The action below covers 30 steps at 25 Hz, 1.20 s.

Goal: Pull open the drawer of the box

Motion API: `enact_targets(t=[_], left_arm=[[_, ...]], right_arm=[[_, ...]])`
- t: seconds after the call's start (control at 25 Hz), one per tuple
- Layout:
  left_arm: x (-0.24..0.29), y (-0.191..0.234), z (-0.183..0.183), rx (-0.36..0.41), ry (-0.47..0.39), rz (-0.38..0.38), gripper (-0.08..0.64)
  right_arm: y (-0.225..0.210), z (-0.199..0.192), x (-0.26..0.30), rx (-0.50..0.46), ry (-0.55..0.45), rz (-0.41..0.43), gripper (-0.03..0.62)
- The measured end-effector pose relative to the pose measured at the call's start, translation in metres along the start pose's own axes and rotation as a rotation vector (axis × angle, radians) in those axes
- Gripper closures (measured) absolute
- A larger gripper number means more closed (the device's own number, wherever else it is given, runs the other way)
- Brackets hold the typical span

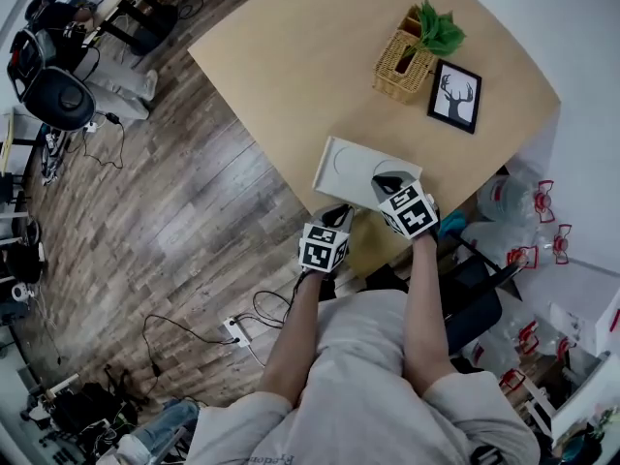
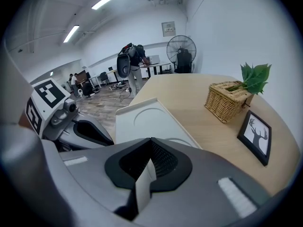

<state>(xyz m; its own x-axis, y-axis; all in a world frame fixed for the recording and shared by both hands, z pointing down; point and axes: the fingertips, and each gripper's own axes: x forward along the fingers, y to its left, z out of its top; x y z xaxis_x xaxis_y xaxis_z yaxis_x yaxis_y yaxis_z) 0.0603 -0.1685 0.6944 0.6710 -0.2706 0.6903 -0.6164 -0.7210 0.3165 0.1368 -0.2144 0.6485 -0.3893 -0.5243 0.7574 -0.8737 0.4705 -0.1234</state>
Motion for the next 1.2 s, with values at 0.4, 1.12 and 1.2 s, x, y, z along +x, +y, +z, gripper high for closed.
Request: enact_targets(t=[0.4, 1.12, 1.2], left_arm=[[0.0, -0.002, -0.006, -0.036, -0.074, 0.083, 0.416], [0.008, -0.013, -0.022, -0.064, -0.13, 0.175, 0.399], [0.01, -0.012, -0.021, -0.067, -0.128, 0.187, 0.399]], right_arm=[[0.002, 0.001, 0.018, -0.145, 0.05, 0.119, 0.59], [0.014, 0.001, 0.019, -0.299, -0.01, 0.191, 0.591], [0.014, -0.001, 0.022, -0.297, -0.021, 0.192, 0.591]])
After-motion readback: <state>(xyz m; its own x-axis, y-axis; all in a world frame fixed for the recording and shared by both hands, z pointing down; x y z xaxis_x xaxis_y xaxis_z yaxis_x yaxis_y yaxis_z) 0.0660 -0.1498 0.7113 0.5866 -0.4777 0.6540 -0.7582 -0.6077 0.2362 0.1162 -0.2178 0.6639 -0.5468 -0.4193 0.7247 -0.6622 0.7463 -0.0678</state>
